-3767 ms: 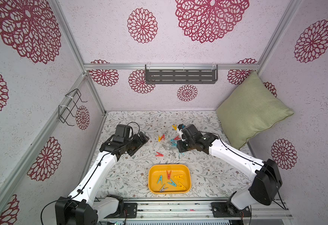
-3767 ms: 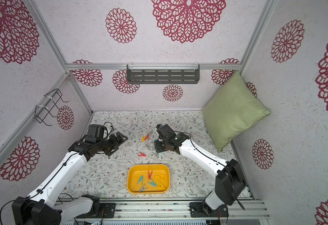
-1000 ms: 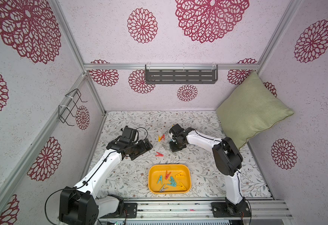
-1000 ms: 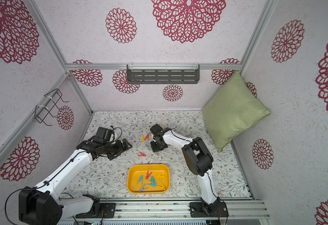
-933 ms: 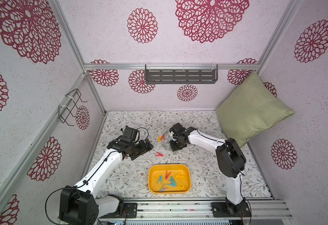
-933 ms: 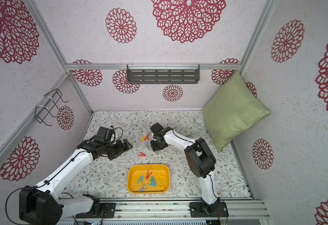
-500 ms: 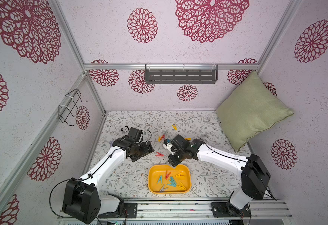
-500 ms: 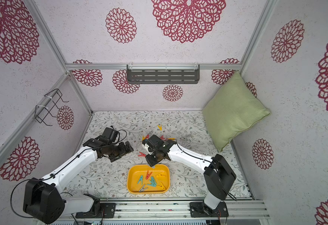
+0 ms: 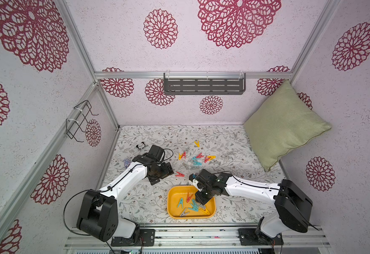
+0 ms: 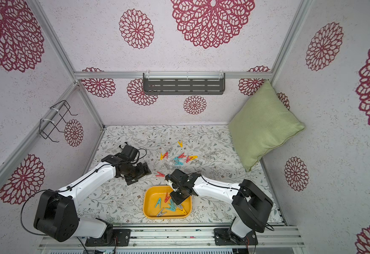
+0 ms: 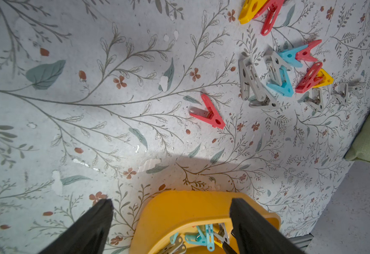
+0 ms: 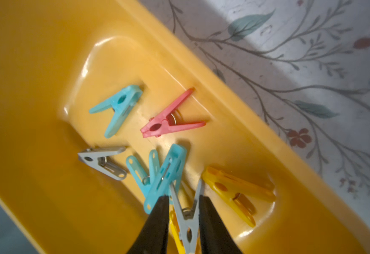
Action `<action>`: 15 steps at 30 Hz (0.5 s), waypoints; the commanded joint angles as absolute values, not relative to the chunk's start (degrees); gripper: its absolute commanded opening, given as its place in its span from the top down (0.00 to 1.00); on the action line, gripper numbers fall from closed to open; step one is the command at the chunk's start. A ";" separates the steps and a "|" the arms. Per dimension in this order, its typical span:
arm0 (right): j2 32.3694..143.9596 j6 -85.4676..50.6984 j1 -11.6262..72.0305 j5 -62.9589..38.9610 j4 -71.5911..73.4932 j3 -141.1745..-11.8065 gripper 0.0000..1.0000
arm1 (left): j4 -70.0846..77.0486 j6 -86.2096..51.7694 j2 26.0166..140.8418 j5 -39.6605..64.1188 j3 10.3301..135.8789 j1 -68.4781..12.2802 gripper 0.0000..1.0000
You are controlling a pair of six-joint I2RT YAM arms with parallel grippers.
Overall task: Put the clothespins into the storage box
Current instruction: Place the clothespin in the storage box, then pick up the clothespin from the center of the board.
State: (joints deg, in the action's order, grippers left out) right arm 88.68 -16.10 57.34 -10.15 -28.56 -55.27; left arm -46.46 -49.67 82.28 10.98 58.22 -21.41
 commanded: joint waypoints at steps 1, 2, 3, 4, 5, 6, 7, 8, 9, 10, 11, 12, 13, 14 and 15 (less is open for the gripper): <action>85.88 -15.32 57.55 -7.31 -28.57 -59.11 0.64 | -47.58 -49.58 82.78 9.44 61.13 -21.88 0.09; 85.95 -14.93 57.45 -6.94 -28.93 -60.27 0.62 | -47.94 -49.42 82.78 9.22 61.49 -21.83 0.09; 86.17 -14.64 57.29 -6.32 -29.37 -61.65 0.61 | -48.27 -49.27 82.71 8.84 61.90 -21.84 0.09; 86.51 -14.21 56.94 -5.95 -29.72 -63.01 0.61 | -48.62 -49.06 82.62 8.40 62.28 -21.81 0.08; 86.97 -13.77 56.66 -5.70 -30.02 -64.37 0.60 | -48.89 -48.84 82.45 8.04 62.60 -21.73 0.08; 87.78 -13.25 56.25 -5.35 -30.42 -65.82 0.60 | -49.40 -48.57 82.23 7.55 62.90 -21.75 0.07; 88.76 -12.80 55.87 -4.91 -30.86 -67.51 0.60 | -49.78 -48.36 81.96 7.07 63.17 -21.62 0.07; 89.99 -12.40 55.53 -4.59 -31.28 -69.15 0.60 | -50.05 -48.17 81.64 6.63 63.36 -21.53 0.06; 91.54 -11.93 55.12 -4.28 -31.87 -70.92 0.60 | -50.26 -47.93 81.27 6.36 63.37 -21.35 0.06; 93.22 -11.59 54.73 -3.97 -32.44 -72.74 0.60 | -50.35 -47.79 80.88 6.30 63.38 -21.10 0.05; 94.78 -11.10 54.45 -3.73 -32.76 -74.34 0.60 | -50.43 -47.59 80.42 6.33 63.37 -20.74 0.05; 96.73 -10.75 54.17 -3.40 -33.37 -76.28 0.60 | -50.70 -47.40 79.99 6.25 63.28 -20.19 0.05; 98.79 -10.31 53.98 -3.09 -33.96 -78.30 0.60 | -50.98 -47.29 79.49 6.26 63.12 -19.66 0.05; 100.70 -10.07 53.69 -2.91 -34.47 -80.21 0.60 | -51.09 -47.20 78.80 6.39 62.90 -19.18 0.04; 102.94 -9.75 53.44 -2.90 -35.24 -82.43 0.60 | -51.09 -47.11 77.99 6.41 62.43 -18.56 0.04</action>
State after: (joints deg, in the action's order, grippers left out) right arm 98.78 -11.99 54.35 -4.73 -31.64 -78.54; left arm -49.63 -48.18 80.62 7.55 62.52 -20.05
